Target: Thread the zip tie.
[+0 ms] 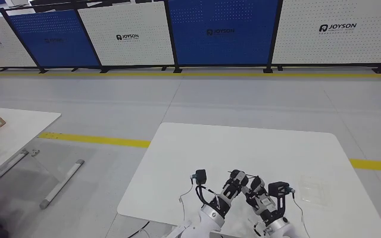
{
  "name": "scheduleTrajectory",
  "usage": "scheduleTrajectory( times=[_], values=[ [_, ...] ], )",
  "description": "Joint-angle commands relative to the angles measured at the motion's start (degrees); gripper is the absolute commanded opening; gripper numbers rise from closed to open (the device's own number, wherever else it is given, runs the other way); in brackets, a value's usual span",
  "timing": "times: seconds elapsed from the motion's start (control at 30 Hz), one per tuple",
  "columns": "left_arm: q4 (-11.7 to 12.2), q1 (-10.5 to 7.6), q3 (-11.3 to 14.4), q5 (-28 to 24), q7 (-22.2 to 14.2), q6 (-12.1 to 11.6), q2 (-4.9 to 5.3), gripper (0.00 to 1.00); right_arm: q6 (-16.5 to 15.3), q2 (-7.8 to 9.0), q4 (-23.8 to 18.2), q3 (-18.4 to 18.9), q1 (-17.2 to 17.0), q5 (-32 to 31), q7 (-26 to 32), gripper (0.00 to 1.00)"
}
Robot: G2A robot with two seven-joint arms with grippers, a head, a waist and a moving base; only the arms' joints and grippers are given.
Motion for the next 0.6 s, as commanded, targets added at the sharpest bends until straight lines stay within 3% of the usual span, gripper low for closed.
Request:
scheduleTrajectory(
  times=[0.0,0.3,0.57],
  values=[
    [0.1,0.00,0.0,-0.1,0.0,0.1,-0.01,0.00,-0.1,0.02,-0.1,0.0,0.0,-0.2,0.1,0.39],
    [0.0,-0.11,-0.4,-0.9,0.2,-0.2,-0.05,0.00,1.3,-0.22,1.8,-1.6,1.4,-0.6,2.6,0.38],
    [-2.1,1.30,-2.2,-0.3,2.8,-1.9,0.17,0.00,1.7,-0.41,3.0,-2.5,2.5,-0.6,3.4,0.37]
  ],
)
